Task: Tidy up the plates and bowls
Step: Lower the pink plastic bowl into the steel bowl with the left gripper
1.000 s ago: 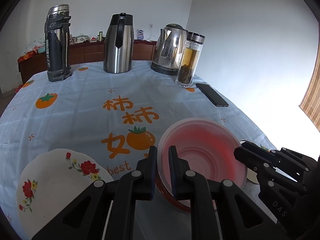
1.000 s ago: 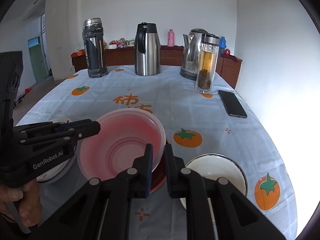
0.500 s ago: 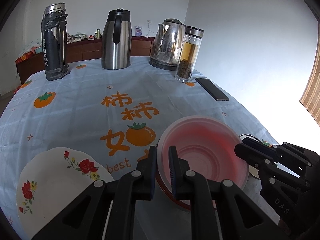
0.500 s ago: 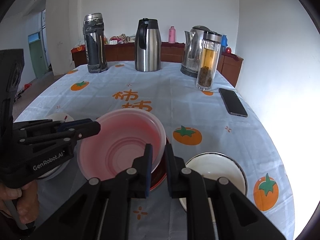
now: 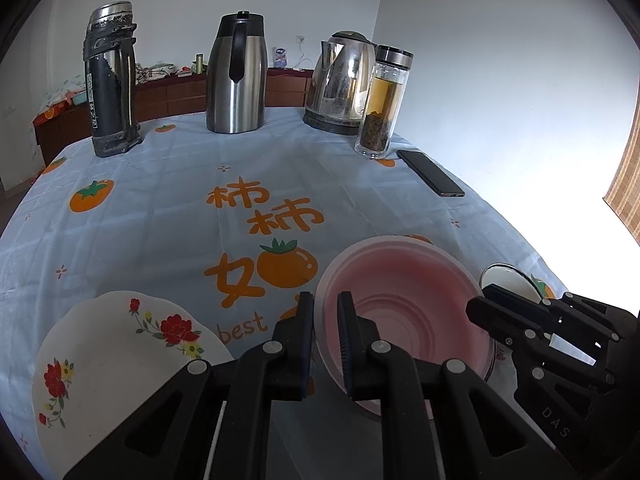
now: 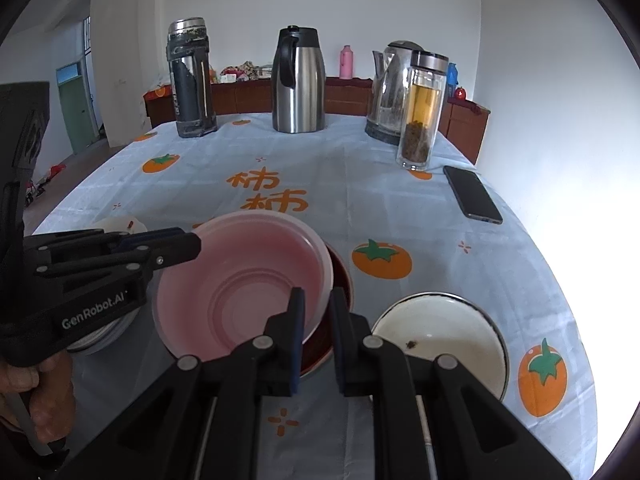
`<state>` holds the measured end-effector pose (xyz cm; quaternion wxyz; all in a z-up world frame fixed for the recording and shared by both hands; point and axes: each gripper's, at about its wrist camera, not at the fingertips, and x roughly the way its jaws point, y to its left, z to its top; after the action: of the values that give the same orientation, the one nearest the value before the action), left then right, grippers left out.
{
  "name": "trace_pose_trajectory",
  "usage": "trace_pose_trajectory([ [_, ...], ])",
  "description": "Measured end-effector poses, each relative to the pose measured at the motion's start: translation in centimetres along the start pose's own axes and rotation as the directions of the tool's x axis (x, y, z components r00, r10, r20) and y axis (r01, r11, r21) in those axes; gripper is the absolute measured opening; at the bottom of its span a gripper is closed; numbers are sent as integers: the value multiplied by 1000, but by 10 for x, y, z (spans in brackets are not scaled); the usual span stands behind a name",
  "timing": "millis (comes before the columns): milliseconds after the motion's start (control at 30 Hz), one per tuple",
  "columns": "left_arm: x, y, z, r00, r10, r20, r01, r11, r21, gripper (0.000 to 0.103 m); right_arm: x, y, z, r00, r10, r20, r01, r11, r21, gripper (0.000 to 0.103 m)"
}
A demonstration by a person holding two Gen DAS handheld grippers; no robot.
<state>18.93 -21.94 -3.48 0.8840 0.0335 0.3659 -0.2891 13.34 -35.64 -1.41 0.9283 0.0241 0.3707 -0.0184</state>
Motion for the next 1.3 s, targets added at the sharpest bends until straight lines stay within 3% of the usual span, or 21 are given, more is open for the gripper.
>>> trace_pose_trajectory([
  [1300, 1, -10, -3, 999, 34, 18, -35, 998, 58, 14, 3, -1, -4, 1000, 5, -4, -5, 1000, 3, 15],
])
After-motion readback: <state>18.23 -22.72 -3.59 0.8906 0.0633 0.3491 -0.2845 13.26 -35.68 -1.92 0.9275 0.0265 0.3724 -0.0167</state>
